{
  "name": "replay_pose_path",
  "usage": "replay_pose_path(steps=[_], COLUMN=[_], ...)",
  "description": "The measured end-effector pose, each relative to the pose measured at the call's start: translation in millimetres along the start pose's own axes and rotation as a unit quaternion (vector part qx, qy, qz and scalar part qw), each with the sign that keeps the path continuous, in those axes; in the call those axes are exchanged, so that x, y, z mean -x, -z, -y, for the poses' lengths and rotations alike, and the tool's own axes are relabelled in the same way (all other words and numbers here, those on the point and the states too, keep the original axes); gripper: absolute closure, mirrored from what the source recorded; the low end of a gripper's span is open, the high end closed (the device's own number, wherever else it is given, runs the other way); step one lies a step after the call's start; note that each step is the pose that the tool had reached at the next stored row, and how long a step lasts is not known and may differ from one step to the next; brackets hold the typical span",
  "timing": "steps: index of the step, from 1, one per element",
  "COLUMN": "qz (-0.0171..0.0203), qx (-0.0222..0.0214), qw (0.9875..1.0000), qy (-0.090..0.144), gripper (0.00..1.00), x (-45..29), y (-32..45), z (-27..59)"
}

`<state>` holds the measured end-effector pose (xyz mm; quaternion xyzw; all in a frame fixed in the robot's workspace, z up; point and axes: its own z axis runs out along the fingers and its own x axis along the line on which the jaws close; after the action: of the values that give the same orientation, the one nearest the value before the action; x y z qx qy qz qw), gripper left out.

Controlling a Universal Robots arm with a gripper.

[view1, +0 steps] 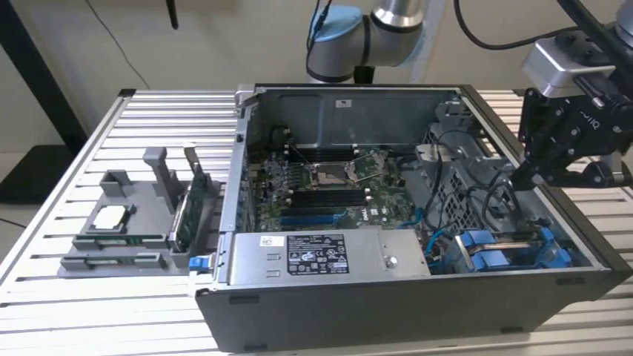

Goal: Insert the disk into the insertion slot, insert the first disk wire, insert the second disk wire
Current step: 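Insert the second disk wire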

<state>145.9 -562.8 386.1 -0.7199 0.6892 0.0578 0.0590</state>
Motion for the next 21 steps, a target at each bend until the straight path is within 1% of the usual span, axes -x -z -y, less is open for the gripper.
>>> replay_pose_path(steps=[12,13,18,21], qz=[-0.0002,-0.0003,-0.0009,-0.0037], qx=[0.0002,0.0011,0.0092,0.0146], qw=[1.0000,1.0000,1.0000,0.9999], qy=[0.000,0.000,-0.002,-0.002], gripper=[0.84,0.84,0.84,0.84], x=[0.1,0.1,-0.2,-0.5], y=[-0.3,-0.6,-1.2,-2.1], z=[-0.1,-0.1,-0.5,-1.0])
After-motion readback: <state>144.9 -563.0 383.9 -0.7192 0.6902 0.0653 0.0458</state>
